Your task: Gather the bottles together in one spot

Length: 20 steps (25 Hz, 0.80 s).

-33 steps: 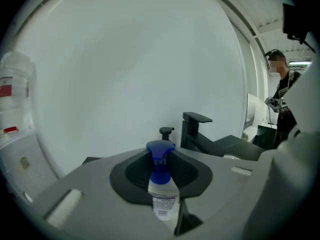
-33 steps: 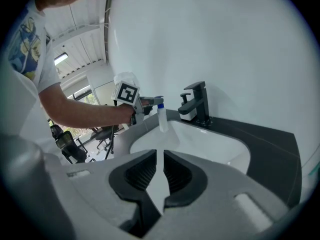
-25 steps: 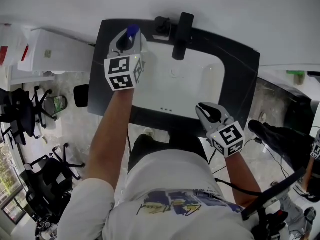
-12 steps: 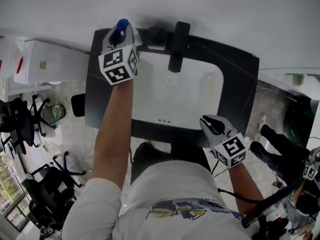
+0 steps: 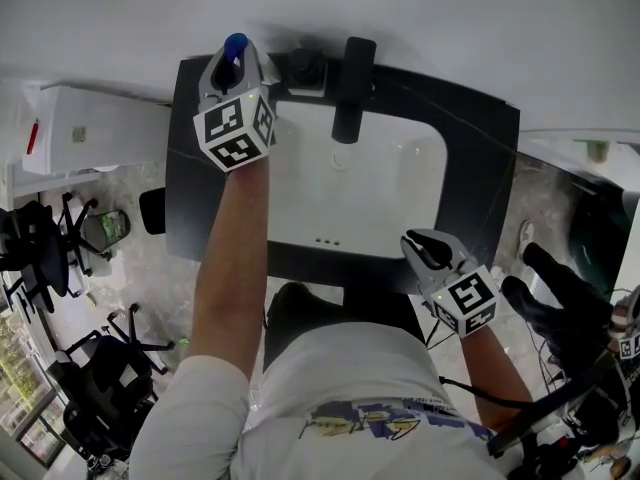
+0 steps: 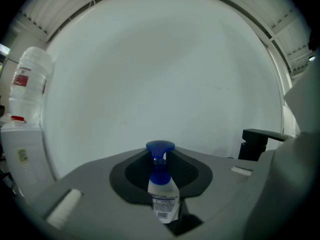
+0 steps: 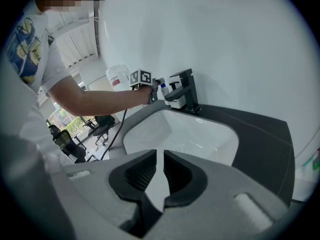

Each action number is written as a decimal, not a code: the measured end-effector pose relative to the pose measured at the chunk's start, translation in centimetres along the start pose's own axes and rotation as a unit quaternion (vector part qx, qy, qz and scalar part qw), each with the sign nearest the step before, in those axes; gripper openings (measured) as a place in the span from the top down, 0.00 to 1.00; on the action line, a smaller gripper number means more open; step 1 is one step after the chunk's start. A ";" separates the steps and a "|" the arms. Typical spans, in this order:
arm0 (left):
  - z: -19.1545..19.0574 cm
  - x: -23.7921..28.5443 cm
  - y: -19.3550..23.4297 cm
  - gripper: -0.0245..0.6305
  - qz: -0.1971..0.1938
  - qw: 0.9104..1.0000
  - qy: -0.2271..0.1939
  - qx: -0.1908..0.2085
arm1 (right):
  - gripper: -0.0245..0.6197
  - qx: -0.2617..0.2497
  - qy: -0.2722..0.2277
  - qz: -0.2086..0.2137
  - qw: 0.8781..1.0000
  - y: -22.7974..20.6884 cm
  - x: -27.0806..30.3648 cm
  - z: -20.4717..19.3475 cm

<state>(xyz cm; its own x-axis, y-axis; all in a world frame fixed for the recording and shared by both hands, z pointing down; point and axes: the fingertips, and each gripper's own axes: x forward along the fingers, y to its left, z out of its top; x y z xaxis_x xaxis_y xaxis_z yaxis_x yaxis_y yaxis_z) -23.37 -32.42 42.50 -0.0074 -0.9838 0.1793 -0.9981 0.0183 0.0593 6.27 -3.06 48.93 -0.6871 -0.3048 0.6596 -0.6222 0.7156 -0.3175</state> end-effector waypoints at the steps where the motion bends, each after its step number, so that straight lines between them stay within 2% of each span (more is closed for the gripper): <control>1: 0.0 -0.1 0.0 0.85 0.001 1.000 -0.002 0.003 | 0.89 0.000 -0.001 0.000 1.000 0.0 0.0 0.0; 13: -0.6 -0.3 -0.7 0.82 0.002 0.999 0.010 0.046 | 0.89 0.001 -0.010 0.001 1.000 0.2 0.3 0.5; 20: -0.8 -0.3 -1.4 0.83 -0.007 0.998 0.016 0.057 | 0.89 0.000 -0.014 0.003 1.000 0.0 0.2 0.7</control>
<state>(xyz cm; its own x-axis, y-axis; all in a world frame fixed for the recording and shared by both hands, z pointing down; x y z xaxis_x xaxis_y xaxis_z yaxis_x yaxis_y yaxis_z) -21.95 -31.99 43.12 0.0069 -0.9775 0.2106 -0.9986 -0.0179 -0.0503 5.84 -3.57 48.62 -0.7010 -0.3176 0.6386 -0.6181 0.7171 -0.3219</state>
